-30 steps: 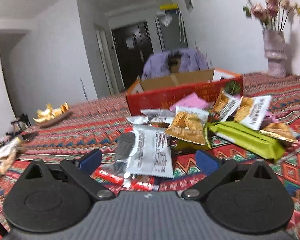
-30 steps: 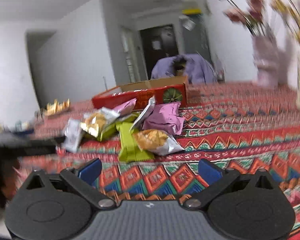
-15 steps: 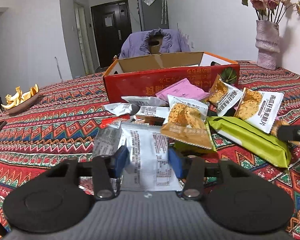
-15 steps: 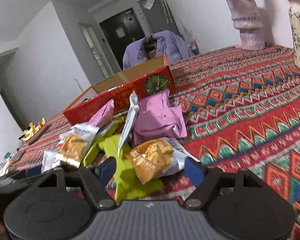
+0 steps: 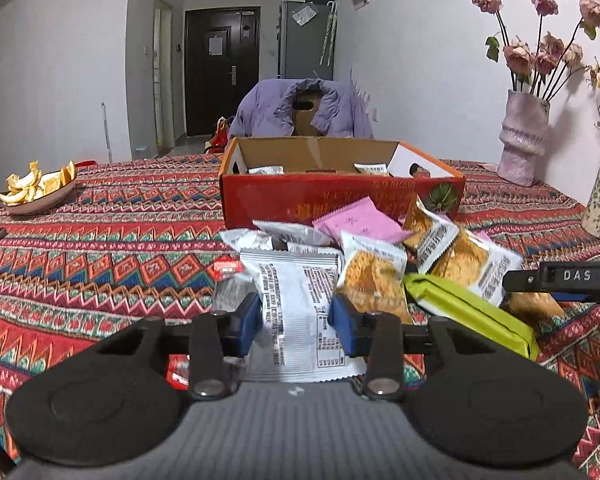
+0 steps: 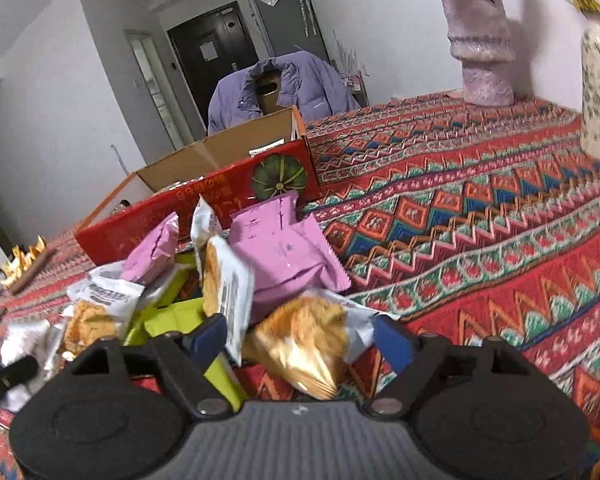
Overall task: Organize snacks
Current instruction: 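Grasp a cracker pack with the right tool while the left tool holds its packet, then carry both packets into the cardboard box and open both tools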
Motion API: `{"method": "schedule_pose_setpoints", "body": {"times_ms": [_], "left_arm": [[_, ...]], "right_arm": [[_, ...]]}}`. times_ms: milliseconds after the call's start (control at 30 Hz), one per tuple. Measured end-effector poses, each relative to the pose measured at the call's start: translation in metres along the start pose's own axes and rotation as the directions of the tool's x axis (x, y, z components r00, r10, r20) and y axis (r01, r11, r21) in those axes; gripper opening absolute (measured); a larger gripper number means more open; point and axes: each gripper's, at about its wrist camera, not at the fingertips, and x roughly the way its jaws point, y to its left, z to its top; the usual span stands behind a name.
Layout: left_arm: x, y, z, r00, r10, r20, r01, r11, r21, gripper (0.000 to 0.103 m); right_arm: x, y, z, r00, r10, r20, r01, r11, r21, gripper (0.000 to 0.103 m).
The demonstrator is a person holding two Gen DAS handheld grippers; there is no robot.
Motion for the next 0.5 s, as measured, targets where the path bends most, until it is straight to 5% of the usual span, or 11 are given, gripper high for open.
{"method": "schedule_pose_setpoints", "body": {"times_ms": [233,500], "left_arm": [[0.008,0.010,0.007,0.999,-0.047,0.007,0.047,0.999,0.011,0.040],[0.013,0.009,0.005,0.998,-0.067,-0.008,0.067,0.998,0.017,0.040]], "right_arm": [[-0.003,-0.001,-0.014,0.996,-0.082,-0.025,0.074,0.975,-0.211,0.066],[-0.004,-0.001,-0.009,0.994,-0.111,0.011,0.109,0.940,-0.324,0.065]]}}
